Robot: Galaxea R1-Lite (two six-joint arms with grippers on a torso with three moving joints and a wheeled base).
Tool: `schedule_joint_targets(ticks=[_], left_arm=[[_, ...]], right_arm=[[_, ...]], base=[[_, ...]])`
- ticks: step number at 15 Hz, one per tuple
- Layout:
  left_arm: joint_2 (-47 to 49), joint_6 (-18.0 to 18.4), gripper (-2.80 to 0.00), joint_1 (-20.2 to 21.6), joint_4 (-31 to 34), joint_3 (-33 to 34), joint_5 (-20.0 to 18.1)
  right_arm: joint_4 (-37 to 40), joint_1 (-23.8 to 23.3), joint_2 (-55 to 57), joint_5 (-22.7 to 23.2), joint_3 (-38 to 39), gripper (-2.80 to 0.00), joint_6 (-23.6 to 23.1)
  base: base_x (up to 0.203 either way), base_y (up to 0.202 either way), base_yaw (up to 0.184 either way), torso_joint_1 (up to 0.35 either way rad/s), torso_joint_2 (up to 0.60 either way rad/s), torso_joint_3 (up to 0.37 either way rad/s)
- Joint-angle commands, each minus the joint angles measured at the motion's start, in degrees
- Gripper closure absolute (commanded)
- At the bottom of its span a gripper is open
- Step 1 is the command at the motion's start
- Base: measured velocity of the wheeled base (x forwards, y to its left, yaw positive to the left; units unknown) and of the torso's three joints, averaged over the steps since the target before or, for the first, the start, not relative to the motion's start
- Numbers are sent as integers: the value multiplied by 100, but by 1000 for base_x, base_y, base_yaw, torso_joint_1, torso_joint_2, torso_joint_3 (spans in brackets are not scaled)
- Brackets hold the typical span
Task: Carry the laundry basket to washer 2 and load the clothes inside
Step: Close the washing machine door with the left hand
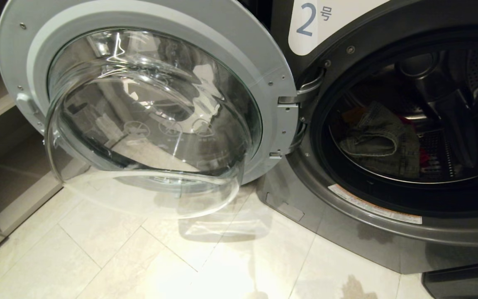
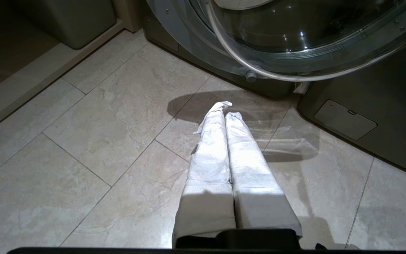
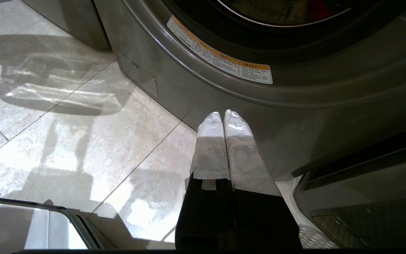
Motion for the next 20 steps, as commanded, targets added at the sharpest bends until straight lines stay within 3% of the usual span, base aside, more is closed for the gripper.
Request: schedule_joint_targets(ticks=[1, 9, 20], left_arm=[[2, -1, 0, 2, -5, 229, 3], [0, -1, 0, 8, -5, 229, 3], [0, -1, 0, 7, -5, 229, 3]], right_arm=[[16, 0, -4, 3, 5, 0, -51], [21, 0, -4, -85, 5, 0, 98], [16, 0, -4, -85, 5, 0, 80]], base=[[0, 0, 0, 0, 0, 0], [0, 0, 0, 0, 0, 0], [-1, 6, -153, 2, 2, 2]])
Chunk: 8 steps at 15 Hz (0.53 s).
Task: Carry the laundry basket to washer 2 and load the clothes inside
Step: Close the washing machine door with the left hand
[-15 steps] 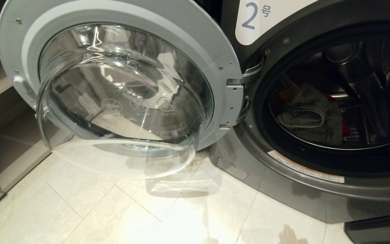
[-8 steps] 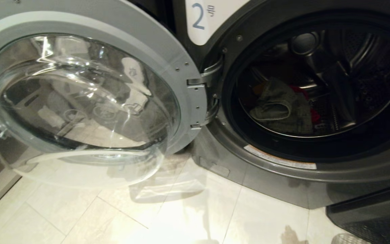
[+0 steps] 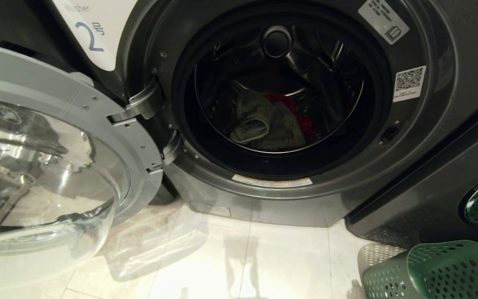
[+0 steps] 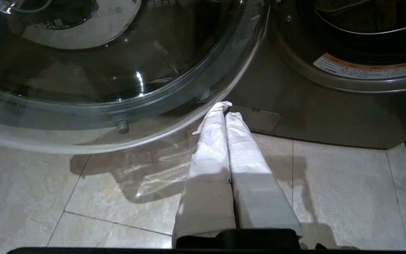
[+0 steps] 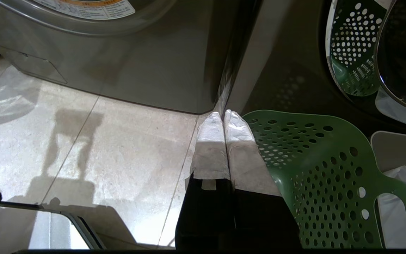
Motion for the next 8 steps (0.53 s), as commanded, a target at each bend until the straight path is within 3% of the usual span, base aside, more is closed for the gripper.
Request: schedule_joint_targets(ticks=[1, 8], left_arm=[[0, -3, 0, 4, -7, 229, 3], [2, 24, 0, 0, -16, 229, -6]], right_arm=[[-6, 0, 11, 4, 0, 0, 3], [4, 0, 11, -5, 0, 0, 20]], base=[[0, 0, 0, 0, 0, 0], [0, 0, 0, 0, 0, 0]])
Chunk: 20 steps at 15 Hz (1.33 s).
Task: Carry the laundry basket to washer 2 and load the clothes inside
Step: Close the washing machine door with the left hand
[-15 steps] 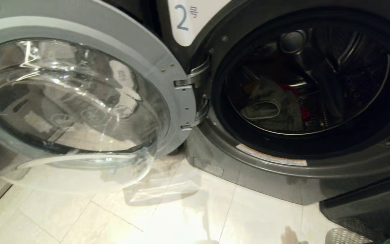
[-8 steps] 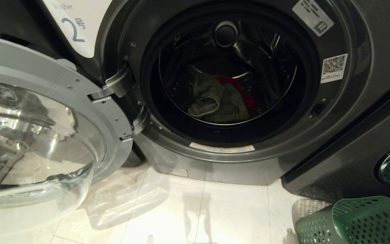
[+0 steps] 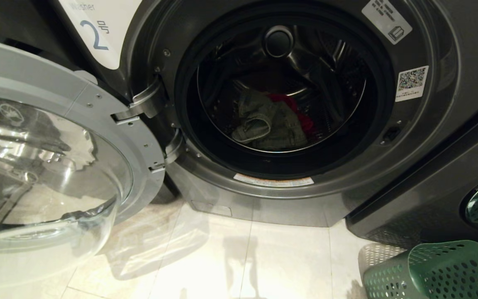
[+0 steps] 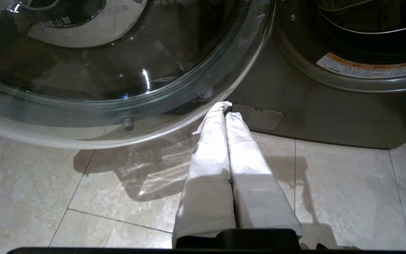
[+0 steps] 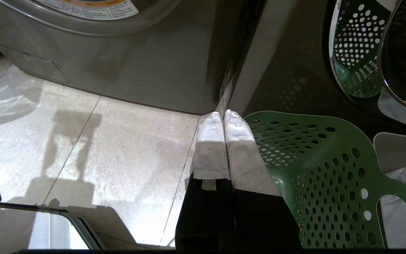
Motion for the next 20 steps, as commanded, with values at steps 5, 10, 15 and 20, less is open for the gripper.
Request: schedule_joint_targets(ticks=[5, 10, 15, 20], left_arm=[[2, 6, 0, 6, -6, 229, 2], [0, 6, 0, 2, -9, 229, 2], [9, 6, 0, 3, 0, 229, 2], [9, 6, 0, 10, 0, 229, 2]], right_arm=[[-2, 2, 11, 3, 0, 0, -14], [-2, 2, 11, 3, 0, 0, -23], [5, 2, 11, 3, 0, 0, -5], [-2, 2, 11, 0, 0, 0, 4]], base=[[0, 0, 0, 1, 0, 6], [0, 0, 0, 1, 2, 168], [0, 0, 0, 4, 1, 201], [0, 0, 0, 1, 2, 204]])
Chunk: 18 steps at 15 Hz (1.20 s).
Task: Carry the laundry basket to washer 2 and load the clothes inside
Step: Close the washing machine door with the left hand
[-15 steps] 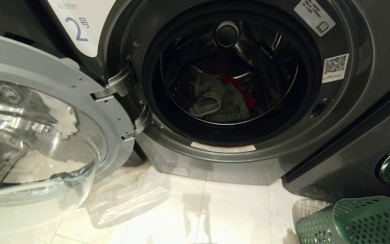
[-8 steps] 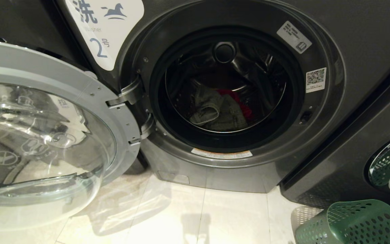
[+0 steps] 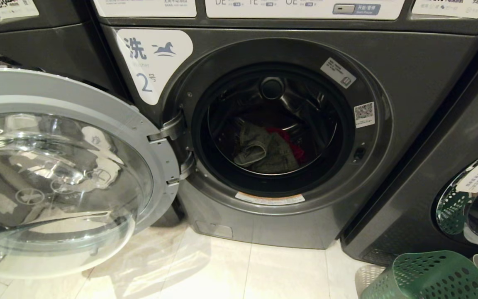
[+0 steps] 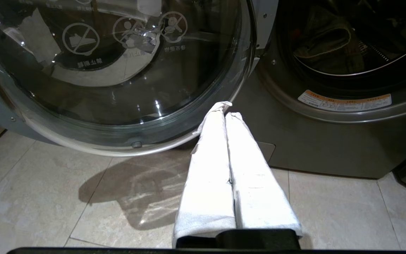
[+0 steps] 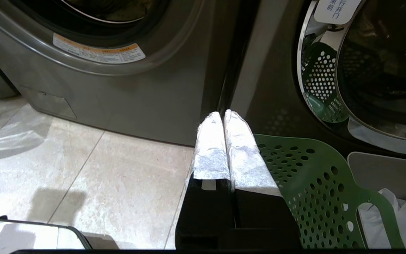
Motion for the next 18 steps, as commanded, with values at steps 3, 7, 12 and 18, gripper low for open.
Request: schedule_joint_targets(ticks=[3, 7, 12, 18], left_arm=[[1, -2, 0, 5, -5, 229, 3], [0, -11, 0, -3, -5, 229, 3], [8, -3, 0, -3, -5, 229, 4], [0, -2, 0, 1, -5, 229, 3]], right_arm=[[-2, 0, 7, -4, 0, 0, -7], [0, 0, 7, -4, 0, 0, -7], [-1, 0, 7, -4, 0, 0, -7], [5, 0, 7, -4, 0, 0, 2]], base=[[0, 0, 0, 3, 2, 202], [0, 0, 0, 4, 2, 160], [0, 0, 0, 0, 1, 13], [-52, 0, 0, 0, 0, 1]])
